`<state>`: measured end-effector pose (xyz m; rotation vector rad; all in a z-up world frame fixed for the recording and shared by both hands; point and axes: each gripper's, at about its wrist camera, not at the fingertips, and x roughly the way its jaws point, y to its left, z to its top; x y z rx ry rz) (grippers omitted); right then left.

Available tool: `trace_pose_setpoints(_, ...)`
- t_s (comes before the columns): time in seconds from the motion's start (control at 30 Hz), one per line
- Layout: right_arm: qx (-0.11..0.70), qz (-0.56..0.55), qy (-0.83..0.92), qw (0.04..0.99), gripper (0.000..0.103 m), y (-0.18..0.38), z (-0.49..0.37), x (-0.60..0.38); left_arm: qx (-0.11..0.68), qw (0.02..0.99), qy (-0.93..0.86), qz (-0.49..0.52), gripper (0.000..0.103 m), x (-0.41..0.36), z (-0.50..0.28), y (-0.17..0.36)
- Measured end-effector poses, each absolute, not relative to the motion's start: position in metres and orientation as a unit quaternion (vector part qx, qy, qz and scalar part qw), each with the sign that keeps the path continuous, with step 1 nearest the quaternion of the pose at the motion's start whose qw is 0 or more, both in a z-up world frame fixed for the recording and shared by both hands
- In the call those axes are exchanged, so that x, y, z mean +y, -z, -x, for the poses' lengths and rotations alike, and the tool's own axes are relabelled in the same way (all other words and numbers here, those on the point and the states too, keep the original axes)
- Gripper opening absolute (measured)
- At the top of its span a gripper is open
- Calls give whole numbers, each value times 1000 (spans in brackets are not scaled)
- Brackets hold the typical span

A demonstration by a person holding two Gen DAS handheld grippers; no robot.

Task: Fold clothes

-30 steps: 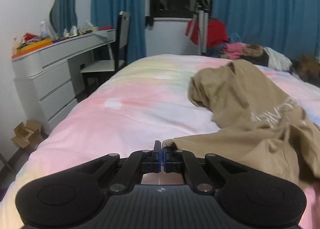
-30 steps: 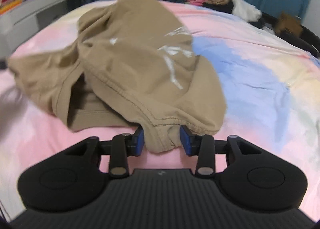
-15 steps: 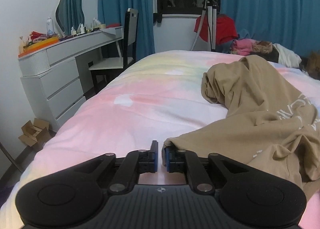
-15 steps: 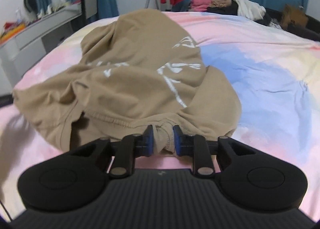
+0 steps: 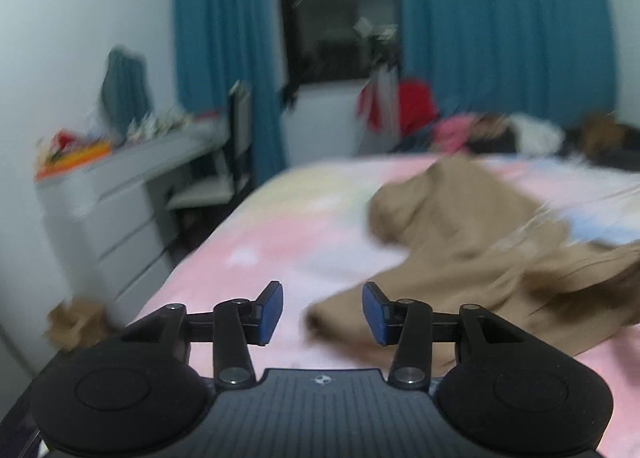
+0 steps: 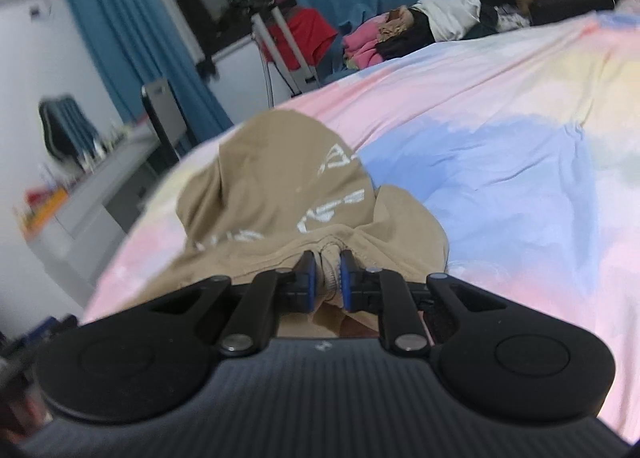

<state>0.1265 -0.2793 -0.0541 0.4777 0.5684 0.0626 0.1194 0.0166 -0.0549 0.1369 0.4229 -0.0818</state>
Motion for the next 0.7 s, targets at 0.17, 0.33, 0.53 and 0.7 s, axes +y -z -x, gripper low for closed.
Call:
trace_pose_setpoints(0.17, 262, -292, -40, 919, 15, 49, -121, -301, 193, 970, 117, -92, 52, -19, -102, 56)
trace_pose_setpoints(0.33, 254, -323, -43, 911, 15, 50, -122, -313, 188, 951, 163, -186, 53, -78, -103, 84)
trace_pose_setpoints(0.53, 256, -345, -47, 902, 16, 57, -127, -319, 174, 943, 113, -262, 43, -103, -110, 120)
trace_pose_setpoints(0.7, 261, -339, -47, 903, 16, 59, -132, -314, 166, 951, 102, -242, 13, -92, -107, 114)
